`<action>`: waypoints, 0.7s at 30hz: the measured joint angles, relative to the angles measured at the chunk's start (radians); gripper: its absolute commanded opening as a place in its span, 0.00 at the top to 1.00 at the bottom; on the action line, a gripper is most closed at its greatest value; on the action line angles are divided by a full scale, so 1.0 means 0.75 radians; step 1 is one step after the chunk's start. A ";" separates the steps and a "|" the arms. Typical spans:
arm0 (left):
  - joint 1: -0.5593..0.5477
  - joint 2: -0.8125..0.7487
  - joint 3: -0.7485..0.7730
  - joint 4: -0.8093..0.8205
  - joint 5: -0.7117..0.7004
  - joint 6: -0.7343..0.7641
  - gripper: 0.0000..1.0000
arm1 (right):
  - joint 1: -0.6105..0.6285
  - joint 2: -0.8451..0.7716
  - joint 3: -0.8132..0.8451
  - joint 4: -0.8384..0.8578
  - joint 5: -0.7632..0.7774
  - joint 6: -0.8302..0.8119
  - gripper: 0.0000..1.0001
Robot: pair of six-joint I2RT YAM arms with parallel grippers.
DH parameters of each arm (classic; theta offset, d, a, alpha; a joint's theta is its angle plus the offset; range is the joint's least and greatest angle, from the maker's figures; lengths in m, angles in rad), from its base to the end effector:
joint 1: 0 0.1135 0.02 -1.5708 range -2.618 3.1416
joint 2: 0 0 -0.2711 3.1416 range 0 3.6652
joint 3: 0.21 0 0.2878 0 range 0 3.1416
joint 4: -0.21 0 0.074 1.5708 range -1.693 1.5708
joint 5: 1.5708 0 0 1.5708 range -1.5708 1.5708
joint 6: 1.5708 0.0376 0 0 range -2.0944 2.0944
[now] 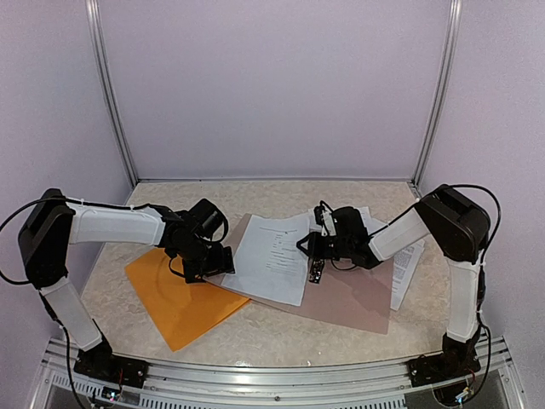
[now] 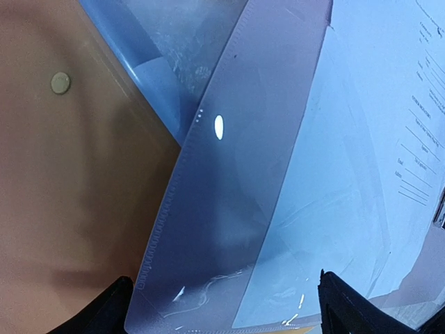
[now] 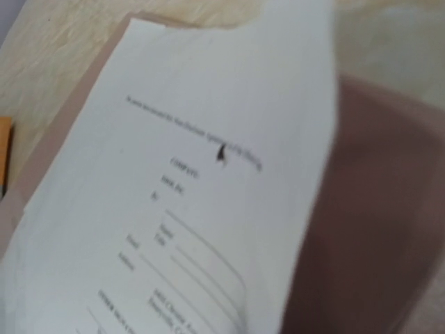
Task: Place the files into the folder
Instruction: Insert the folder to form pockets on the folder.
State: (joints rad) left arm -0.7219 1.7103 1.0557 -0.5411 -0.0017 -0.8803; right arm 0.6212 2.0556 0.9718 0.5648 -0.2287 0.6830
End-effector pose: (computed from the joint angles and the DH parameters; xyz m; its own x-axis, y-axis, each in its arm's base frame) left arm 0.2690 -0.2368 0.1543 -0.9539 -0.1873 -0.2346 -0.1178 0.9523 -0.2814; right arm 0.3424 0.2555 0.0778 -0.7717 0.2036 -0.6026 -0.3093 0.7077 0.6352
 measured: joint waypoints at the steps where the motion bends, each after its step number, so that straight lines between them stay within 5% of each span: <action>1: 0.000 0.000 0.000 0.000 -0.001 0.001 0.14 | 0.000 0.004 0.001 0.001 -0.011 0.004 0.93; 3: 0.000 0.000 0.000 0.000 -0.003 0.007 0.14 | 0.000 0.012 0.004 0.000 -0.026 0.014 1.00; 21: 0.000 0.001 0.022 -0.007 -0.006 0.048 0.13 | -0.001 0.069 0.009 0.152 -0.009 0.204 1.00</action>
State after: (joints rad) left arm -0.7219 1.7107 1.0725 -0.5465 -0.0059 -0.8440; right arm 0.6205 2.1071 0.9783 0.6788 -0.2352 0.8360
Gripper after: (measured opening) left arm 0.869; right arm 0.003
